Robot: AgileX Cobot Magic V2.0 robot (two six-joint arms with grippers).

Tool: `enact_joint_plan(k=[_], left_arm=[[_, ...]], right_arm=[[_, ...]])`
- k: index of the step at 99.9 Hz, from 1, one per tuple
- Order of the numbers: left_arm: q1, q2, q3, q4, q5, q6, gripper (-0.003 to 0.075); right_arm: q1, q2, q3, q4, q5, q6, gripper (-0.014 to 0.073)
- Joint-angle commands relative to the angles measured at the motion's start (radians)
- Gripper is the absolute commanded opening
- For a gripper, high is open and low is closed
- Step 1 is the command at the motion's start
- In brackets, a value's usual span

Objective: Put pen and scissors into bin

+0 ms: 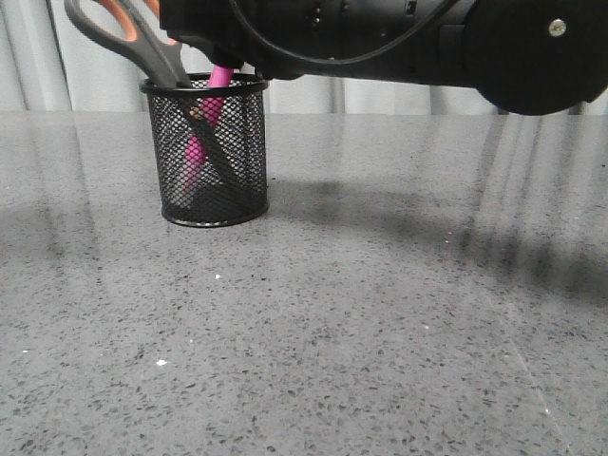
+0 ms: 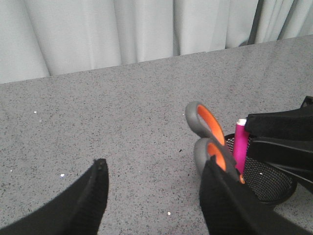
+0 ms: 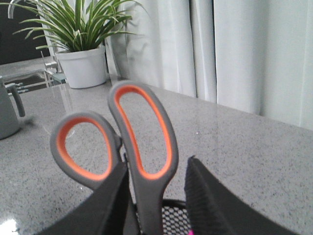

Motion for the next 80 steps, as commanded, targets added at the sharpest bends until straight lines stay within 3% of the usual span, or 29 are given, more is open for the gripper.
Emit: enact_joint_plan(k=[1, 12, 29, 36, 45, 55, 71, 80], left_arm=[[0.001, -0.016, -0.029, -0.039, -0.052, -0.007, 0.0386], [0.001, -0.018, -0.029, -0.033, -0.052, -0.007, 0.0386], [0.001, -0.047, -0.029, -0.017, -0.059, -0.007, 0.0372], [0.001, -0.069, -0.029, -0.017, -0.070, -0.007, 0.0310], [0.001, -0.100, -0.029, -0.015, -0.092, -0.007, 0.0166], [0.001, -0.135, -0.020, -0.008, -0.131, -0.007, -0.0025], [0.001, -0.214, 0.044, 0.004, -0.232, -0.005, -0.0022], [0.001, -0.274, 0.115, 0.004, -0.319, -0.005, -0.0022]], right_arm=[[-0.003, -0.047, -0.025, 0.005, -0.141, -0.007, 0.0230], [-0.014, -0.073, -0.025, 0.005, -0.184, -0.007, 0.0169], [-0.058, -0.177, 0.006, 0.023, -0.146, -0.007, -0.0015], [-0.093, -0.233, 0.037, 0.023, -0.145, -0.007, -0.0073], [-0.145, -0.315, 0.086, 0.034, -0.120, -0.007, -0.0075], [-0.199, -0.428, 0.148, 0.075, -0.011, -0.007, -0.0075], [-0.298, -0.611, 0.229, 0.119, 0.306, -0.049, -0.0075], [-0.351, -0.722, 0.277, 0.119, 0.411, -0.067, -0.0075]])
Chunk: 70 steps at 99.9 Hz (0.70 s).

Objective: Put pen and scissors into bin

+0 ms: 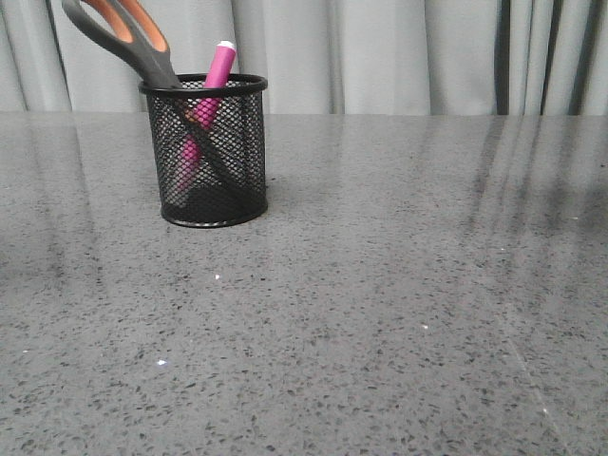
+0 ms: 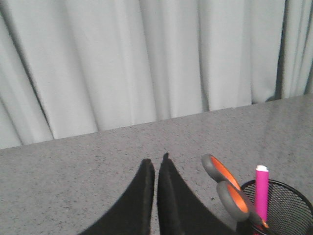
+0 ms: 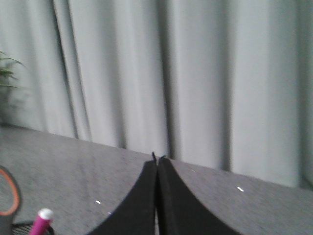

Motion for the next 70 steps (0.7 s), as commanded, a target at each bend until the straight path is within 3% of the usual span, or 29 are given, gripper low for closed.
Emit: enact_joint_plan(k=[1, 23, 42, 70], left_arm=[[0.001, -0.056, 0.036, -0.018, -0.139, -0.005, -0.0022], [0.001, -0.256, 0.258, -0.018, -0.304, -0.005, -0.0022], [0.001, -0.432, 0.443, -0.040, -0.322, -0.013, -0.0022], [0.001, -0.612, 0.603, -0.121, -0.449, -0.013, -0.0022]], right_arm=[[-0.052, -0.133, 0.021, 0.017, 0.057, -0.029, -0.0075], [-0.151, -0.438, 0.222, 0.011, 0.081, -0.117, -0.0075], [-0.228, -0.711, 0.424, 0.011, 0.095, -0.118, -0.0074], [-0.284, -1.049, 0.550, 0.011, 0.353, -0.120, -0.0074]])
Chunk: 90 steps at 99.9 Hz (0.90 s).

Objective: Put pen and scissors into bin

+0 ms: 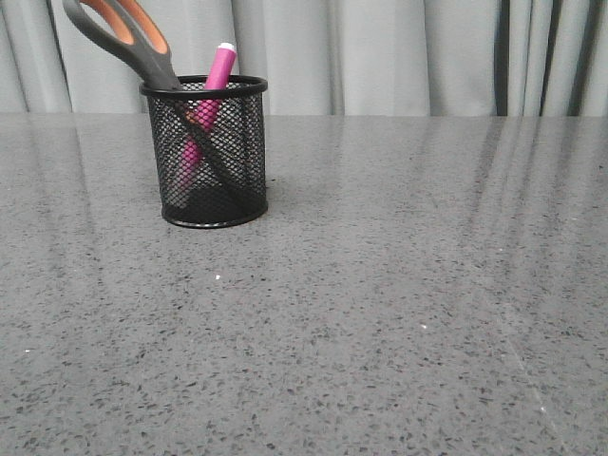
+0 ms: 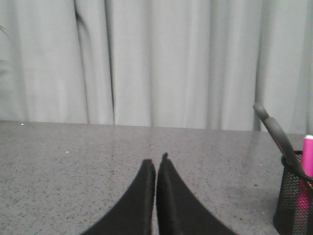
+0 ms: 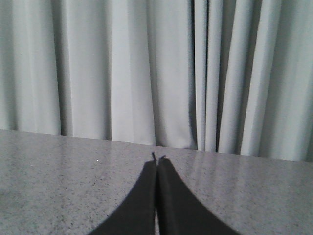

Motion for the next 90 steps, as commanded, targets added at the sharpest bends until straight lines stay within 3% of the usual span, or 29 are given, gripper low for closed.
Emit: enact_joint_plan(k=[1, 10, 42, 90], left_arm=[[0.001, -0.018, -0.007, -0.020, -0.124, -0.011, -0.0022], [0.001, -0.020, -0.003, -0.020, -0.133, -0.011, -0.0022], [0.001, -0.018, -0.003, -0.054, -0.057, -0.011, -0.0021], [0.001, -0.018, -0.003, -0.054, -0.053, -0.011, -0.0021]], right_arm=[[-0.009, -0.068, -0.016, 0.004, 0.026, -0.010, -0.0074], [-0.009, -0.104, -0.016, 0.004, 0.104, -0.010, -0.0074], [-0.009, -0.109, -0.016, 0.004, 0.115, -0.010, -0.0074], [-0.009, -0.109, -0.016, 0.004, 0.120, -0.010, -0.0074]])
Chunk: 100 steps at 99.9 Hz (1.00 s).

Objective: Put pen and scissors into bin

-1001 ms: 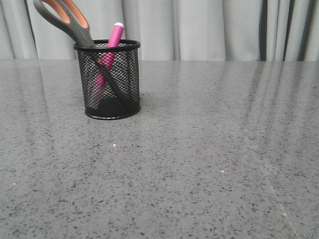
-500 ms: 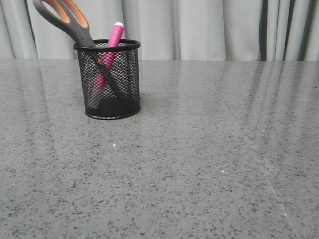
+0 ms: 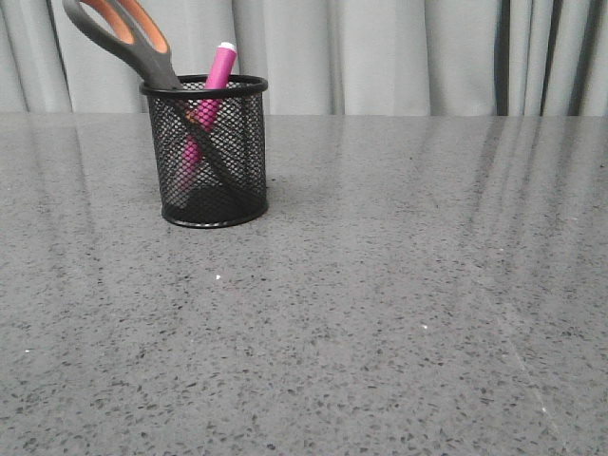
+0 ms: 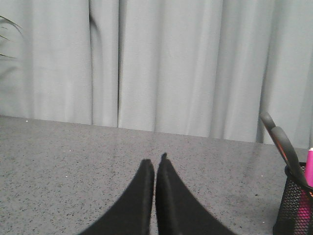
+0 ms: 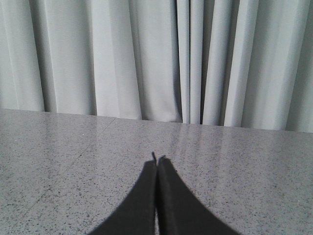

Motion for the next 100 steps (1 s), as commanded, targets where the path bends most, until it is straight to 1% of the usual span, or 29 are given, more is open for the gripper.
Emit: enact_joint_plan(k=[1, 49, 55, 59, 62, 66, 71, 72, 74, 75, 76, 79, 82, 86, 100], left_arm=[[0.001, 0.010, -0.026, -0.008, -0.035, -0.008, -0.0021], [0.001, 0.010, -0.026, -0.008, -0.035, -0.008, -0.0021], [0.001, 0.010, -0.026, 0.013, -0.037, -0.008, -0.0021], [0.001, 0.010, -0.023, 0.054, -0.032, -0.025, -0.0022], [0.001, 0.010, -0.020, 0.125, -0.033, -0.097, -0.0022], [0.001, 0.010, -0.008, 0.279, -0.045, -0.217, -0.0022], [0.001, 0.010, 0.012, 0.492, -0.075, -0.459, -0.0021], [0.001, 0.010, 0.020, 0.551, -0.082, -0.489, -0.0021], [0.001, 0.010, 0.032, 0.607, -0.097, -0.575, -0.0021], [0.001, 0.010, 0.036, 0.657, -0.103, -0.600, -0.0021], [0.001, 0.010, 0.040, 0.679, -0.113, -0.646, -0.0022], [0.001, 0.008, 0.060, 0.768, -0.127, -0.716, -0.0021], [0.001, 0.003, 0.075, 0.815, -0.132, -0.760, -0.0021], [0.001, -0.011, 0.094, 0.837, -0.125, -0.791, -0.0021], [0.001, -0.078, 0.149, 0.855, -0.084, -0.791, -0.0022]], right_arm=[[-0.006, 0.007, -0.025, 0.002, -0.067, -0.008, -0.0074], [-0.006, 0.007, -0.025, 0.002, -0.067, -0.008, -0.0074], [-0.006, 0.007, -0.025, 0.002, -0.067, -0.008, -0.0074], [-0.006, 0.007, -0.025, 0.002, -0.067, -0.008, -0.0074], [-0.006, 0.007, -0.025, 0.002, -0.067, -0.008, -0.0074], [-0.006, 0.007, -0.025, 0.002, -0.067, -0.008, -0.0074], [-0.006, 0.007, -0.025, 0.002, -0.067, -0.008, -0.0074], [-0.006, 0.007, -0.025, 0.002, -0.067, -0.008, -0.0074], [-0.006, 0.007, -0.025, 0.002, -0.067, -0.008, -0.0074], [-0.006, 0.007, -0.025, 0.002, -0.067, -0.008, -0.0074], [-0.006, 0.007, -0.025, 0.002, -0.067, -0.008, -0.0074], [-0.006, 0.007, -0.025, 0.002, -0.067, -0.008, -0.0074], [-0.006, 0.007, -0.025, 0.002, -0.067, -0.008, -0.0074], [-0.006, 0.007, -0.025, 0.002, -0.067, -0.008, -0.0074], [-0.006, 0.007, -0.025, 0.002, -0.067, -0.008, -0.0074]])
